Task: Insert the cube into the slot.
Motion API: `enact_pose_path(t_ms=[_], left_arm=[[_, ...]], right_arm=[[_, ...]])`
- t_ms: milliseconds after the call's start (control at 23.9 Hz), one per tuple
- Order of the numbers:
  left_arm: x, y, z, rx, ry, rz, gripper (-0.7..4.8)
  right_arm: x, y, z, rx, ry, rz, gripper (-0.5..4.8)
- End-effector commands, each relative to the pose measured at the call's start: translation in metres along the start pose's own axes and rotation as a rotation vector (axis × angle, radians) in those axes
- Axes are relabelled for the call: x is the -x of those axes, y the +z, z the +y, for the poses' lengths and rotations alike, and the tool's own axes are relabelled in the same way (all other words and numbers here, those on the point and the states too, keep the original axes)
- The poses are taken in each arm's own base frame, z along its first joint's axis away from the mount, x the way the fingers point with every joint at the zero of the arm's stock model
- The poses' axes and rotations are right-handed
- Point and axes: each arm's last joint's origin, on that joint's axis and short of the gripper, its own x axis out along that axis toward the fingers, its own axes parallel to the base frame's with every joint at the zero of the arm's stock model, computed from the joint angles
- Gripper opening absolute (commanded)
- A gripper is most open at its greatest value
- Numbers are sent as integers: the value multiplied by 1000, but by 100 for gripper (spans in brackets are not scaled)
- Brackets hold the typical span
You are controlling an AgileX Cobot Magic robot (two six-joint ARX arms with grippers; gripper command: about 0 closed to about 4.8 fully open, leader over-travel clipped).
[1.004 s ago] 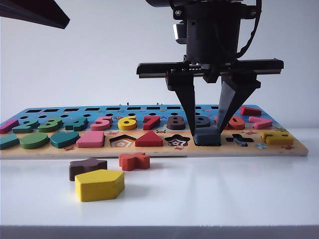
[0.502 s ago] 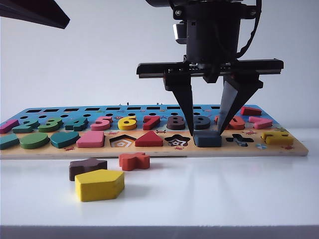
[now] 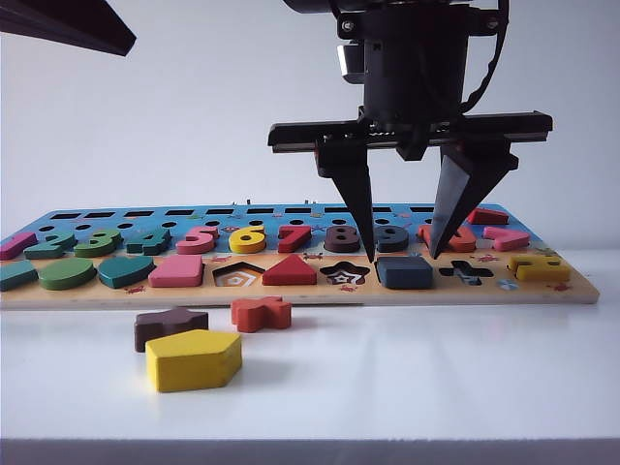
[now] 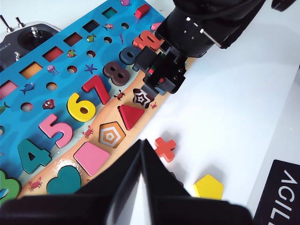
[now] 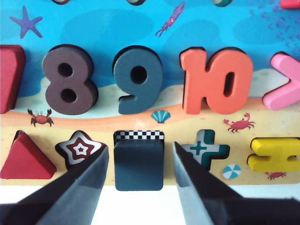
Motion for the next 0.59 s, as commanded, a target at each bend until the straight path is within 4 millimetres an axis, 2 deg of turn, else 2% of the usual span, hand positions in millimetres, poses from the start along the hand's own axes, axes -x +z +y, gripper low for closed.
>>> enact_pose_path(t_ms=[42,251,335,377,460,502,586], left_arm=[[1,3,0,-10,2,-22,17],[1,3,0,-10,2,-22,17],[1,3,0,-10,2,-22,17],[1,3,0,-10,2,-22,17],[1,3,0,-10,2,-22,17],[1,3,0,-10,2,-22,17],[1,3,0,-10,2,-22,17]], right_arm=[[9,2,-1,-11,30,-24,274],[26,4,-8,-21,68,-60,283],[40,3,-12,3,117,-66,220],[47,1,-15,32,166,-31,124],[52,-3,-17,92,211,24,22],[53,-4,-18,134,228,43,-7],[54,-8,-17,263,246,67,-8]])
